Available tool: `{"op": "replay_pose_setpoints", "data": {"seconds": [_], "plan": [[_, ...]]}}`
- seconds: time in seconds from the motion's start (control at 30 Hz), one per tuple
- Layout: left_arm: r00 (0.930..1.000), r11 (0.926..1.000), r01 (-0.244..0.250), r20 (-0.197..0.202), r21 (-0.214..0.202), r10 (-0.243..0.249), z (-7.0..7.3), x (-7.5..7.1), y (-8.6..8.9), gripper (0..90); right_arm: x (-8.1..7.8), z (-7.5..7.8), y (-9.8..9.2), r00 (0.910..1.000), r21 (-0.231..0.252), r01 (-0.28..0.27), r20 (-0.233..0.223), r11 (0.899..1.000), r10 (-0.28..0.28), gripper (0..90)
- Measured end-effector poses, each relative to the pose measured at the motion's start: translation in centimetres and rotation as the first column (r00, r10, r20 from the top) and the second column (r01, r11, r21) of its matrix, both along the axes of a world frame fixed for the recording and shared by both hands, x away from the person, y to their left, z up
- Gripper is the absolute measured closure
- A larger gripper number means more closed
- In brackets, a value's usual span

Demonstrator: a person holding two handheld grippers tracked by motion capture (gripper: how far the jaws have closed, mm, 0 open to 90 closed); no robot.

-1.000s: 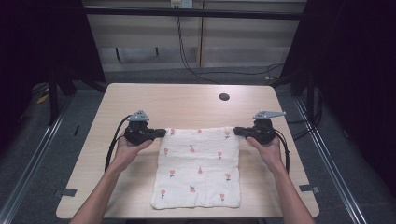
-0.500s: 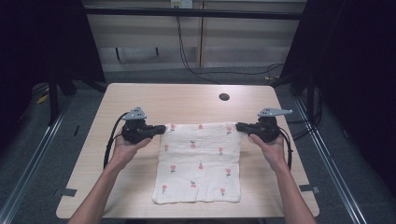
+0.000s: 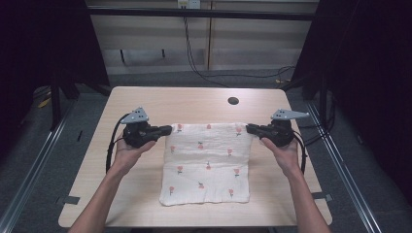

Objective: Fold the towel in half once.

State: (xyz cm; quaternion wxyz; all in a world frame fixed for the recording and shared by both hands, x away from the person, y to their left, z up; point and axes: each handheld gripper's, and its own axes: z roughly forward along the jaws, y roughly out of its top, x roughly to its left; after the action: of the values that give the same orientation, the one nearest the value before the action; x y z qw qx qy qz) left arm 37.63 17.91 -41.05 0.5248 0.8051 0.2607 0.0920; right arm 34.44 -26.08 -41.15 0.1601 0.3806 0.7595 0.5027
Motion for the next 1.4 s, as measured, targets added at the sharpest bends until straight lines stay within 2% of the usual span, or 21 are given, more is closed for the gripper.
{"op": "replay_pose_setpoints", "data": {"seconds": [0.13, 0.23, 0.27, 0.3, 0.4, 0.5, 0.53, 0.57, 0.7, 0.83, 0.9, 0.93, 0.97, 1.0, 1.07, 1.13, 1.2, 1.23, 1.33, 1.4], "plan": [[0.9998, 0.9999, -0.008, -0.016, 0.012, 0.008, -0.6, 0.2, 0.2, 87.8, 0.1, -0.3, 0.2, 0.9999, -0.003, -0.008, -0.011, 1.000, 0.008, 86.2], [0.9995, 0.9999, -0.016, -0.028, 0.002, 0.016, -0.7, -0.1, 0.4, 87.8, -0.3, -0.3, 0.3, 0.9999, 0.008, -0.009, -0.014, 1.000, 0.009, 86.2], [0.9995, 0.9999, -0.016, -0.028, 0.002, 0.016, -0.7, -0.1, 0.4, 87.8, -0.3, -0.3, 0.3, 0.9999, 0.008, -0.009, -0.014, 1.000, 0.009, 86.2], [0.9997, 0.9998, -0.009, -0.023, 0.020, 0.010, -0.7, -0.5, 0.4, 87.8, -0.7, -0.1, 0.3, 0.9998, 0.006, -0.015, -0.015, 1.000, 0.015, 86.2], [0.9996, 0.9998, -0.008, -0.027, 0.019, 0.008, -0.7, -0.8, 0.4, 87.8, -1.3, 0.1, 0.2, 0.9997, 0.009, -0.021, -0.016, 1.000, 0.021, 86.2], [0.9998, 0.9992, -0.011, -0.018, 0.037, 0.012, -0.9, -1.3, 0.3, 87.8, -1.7, 0.1, 0.2, 0.9996, 0.005, -0.024, -0.017, 1.000, 0.024, 86.2], [0.9998, 0.9991, -0.002, -0.017, 0.042, 0.003, -1.0, -1.5, 0.3, 87.8, -1.9, 0.1, 0.2, 0.9995, 0.004, -0.024, -0.019, 1.000, 0.024, 86.2], [0.9999, 0.9980, -0.001, -0.014, 0.063, 0.002, -1.1, -1.8, 0.2, 87.8, -2.3, -0.1, 0.2, 0.9992, -0.001, -0.030, -0.025, 1.000, 0.030, 86.1], [0.9998, 0.9973, 0.017, -0.013, 0.071, -0.016, -1.2, -2.4, 0.4, 87.8, -3.2, -0.6, 0.1, 0.9983, -0.031, -0.041, -0.042, 0.999, 0.040, 86.2], [0.9992, 0.9972, 0.035, -0.022, 0.066, -0.034, -1.3, -3.0, 0.6, 87.8, -3.9, -0.6, -0.3, 0.9980, -0.017, -0.045, -0.044, 0.999, 0.044, 86.1], [0.9990, 0.9962, 0.042, -0.019, 0.076, -0.041, -1.3, -3.2, 0.6, 87.8, -4.1, -0.6, -0.4, 0.9980, -0.023, -0.048, -0.043, 0.999, 0.047, 86.1], [0.9988, 0.9952, 0.047, -0.018, 0.086, -0.046, -1.3, -3.4, 0.5, 87.8, -4.3, -0.6, -0.3, 0.9977, -0.026, -0.052, -0.044, 0.998, 0.051, 86.1], [0.9989, 0.9936, 0.045, 0.006, 0.104, -0.046, -1.3, -4.0, 0.4, 87.8, -4.7, -0.6, -0.2, 0.9972, -0.028, -0.062, -0.044, 0.998, 0.061, 86.1], [0.9989, 0.9936, 0.045, 0.006, 0.104, -0.046, -1.3, -4.0, 0.4, 87.9, -4.7, -0.6, -0.2, 0.9972, -0.028, -0.062, -0.044, 0.998, 0.061, 86.1], [0.9964, 0.9876, 0.080, 0.017, 0.135, -0.083, -1.1, -5.1, 0.2, 87.8, -5.3, -0.7, 0.1, 0.9961, -0.041, -0.075, -0.048, 0.996, 0.073, 86.1], [0.9954, 0.9869, 0.094, 0.004, 0.131, -0.096, -1.1, -5.3, 0.3, 87.8, -5.6, -0.5, 0.2, 0.9951, -0.026, -0.090, -0.045, 0.996, 0.089, 86.1], [0.9955, 0.9867, 0.094, -0.001, 0.133, -0.095, -1.2, -5.4, 0.5, 87.8, -6.0, -0.5, 0.4, 0.9937, -0.033, -0.104, -0.046, 0.994, 0.103, 86.1], [0.9949, 0.9878, 0.100, -0.013, 0.119, -0.100, -1.4, -5.4, 0.6, 87.8, -6.2, -0.6, 0.5, 0.9928, -0.032, -0.110, -0.050, 0.993, 0.109, 86.1], [0.9945, 0.9883, 0.102, -0.036, 0.114, -0.099, -2.2, -5.6, 0.8, 87.8, -6.8, -1.1, 0.8, 0.9898, -0.044, -0.130, -0.065, 0.991, 0.127, 86.0], [0.9939, 0.9862, 0.107, -0.043, 0.127, -0.102, -2.7, -6.0, 0.9, 87.8, -7.2, -1.4, 0.9, 0.9881, -0.053, -0.138, -0.076, 0.989, 0.134, 86.0]]}}
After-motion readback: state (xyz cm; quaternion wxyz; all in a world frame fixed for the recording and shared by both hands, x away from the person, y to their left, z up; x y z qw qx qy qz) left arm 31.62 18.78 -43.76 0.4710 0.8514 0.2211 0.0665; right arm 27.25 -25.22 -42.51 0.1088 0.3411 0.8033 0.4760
